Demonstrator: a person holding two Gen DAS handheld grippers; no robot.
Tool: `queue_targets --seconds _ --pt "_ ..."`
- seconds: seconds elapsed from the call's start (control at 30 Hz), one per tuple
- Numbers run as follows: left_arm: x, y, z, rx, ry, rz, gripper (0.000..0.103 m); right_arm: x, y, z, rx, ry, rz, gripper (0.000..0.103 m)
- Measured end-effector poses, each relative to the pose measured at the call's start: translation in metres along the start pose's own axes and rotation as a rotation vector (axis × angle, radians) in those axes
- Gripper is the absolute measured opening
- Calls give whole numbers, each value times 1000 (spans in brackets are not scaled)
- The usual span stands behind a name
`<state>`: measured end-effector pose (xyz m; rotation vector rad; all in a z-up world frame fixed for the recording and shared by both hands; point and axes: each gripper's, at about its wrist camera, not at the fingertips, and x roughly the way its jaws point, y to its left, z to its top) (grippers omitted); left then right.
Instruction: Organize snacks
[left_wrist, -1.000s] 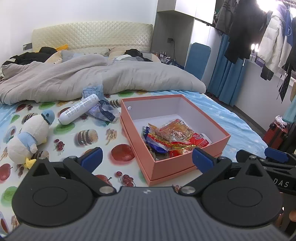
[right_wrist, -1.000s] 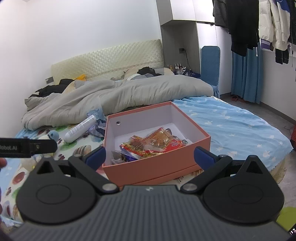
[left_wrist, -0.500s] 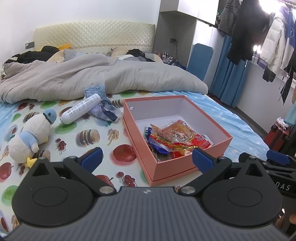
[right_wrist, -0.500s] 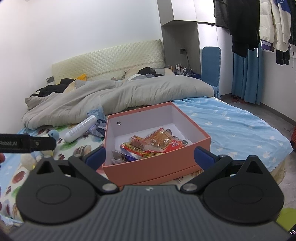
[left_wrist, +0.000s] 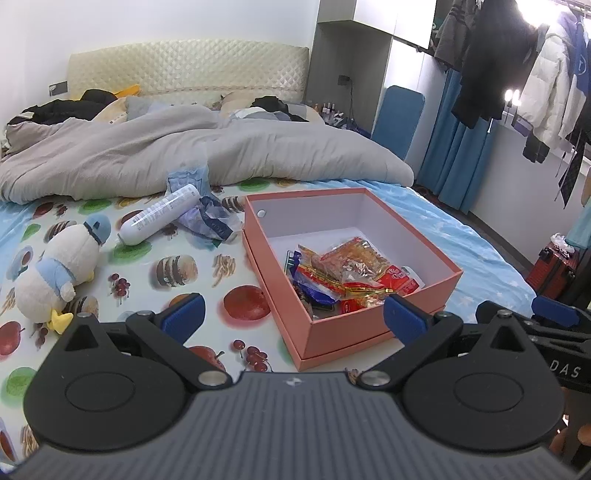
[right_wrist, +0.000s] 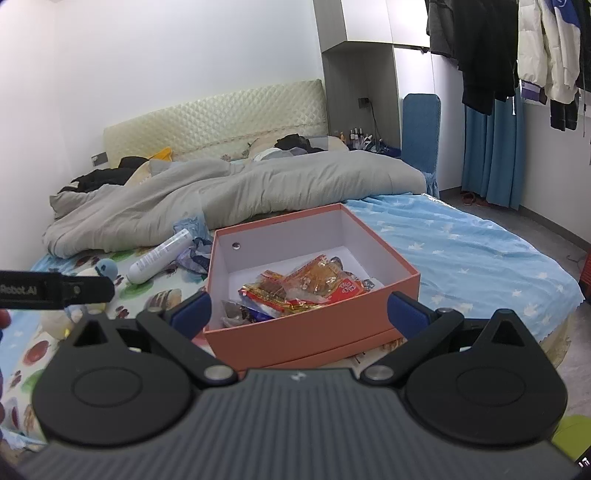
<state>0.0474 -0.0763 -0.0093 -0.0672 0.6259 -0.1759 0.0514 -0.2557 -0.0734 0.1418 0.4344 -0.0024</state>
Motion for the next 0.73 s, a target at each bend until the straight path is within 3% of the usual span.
queue_targets --seconds 0.73 --pt "-6 -1 -2 -14 -19 0 103 -2 -1 1 4 4 -6 103"
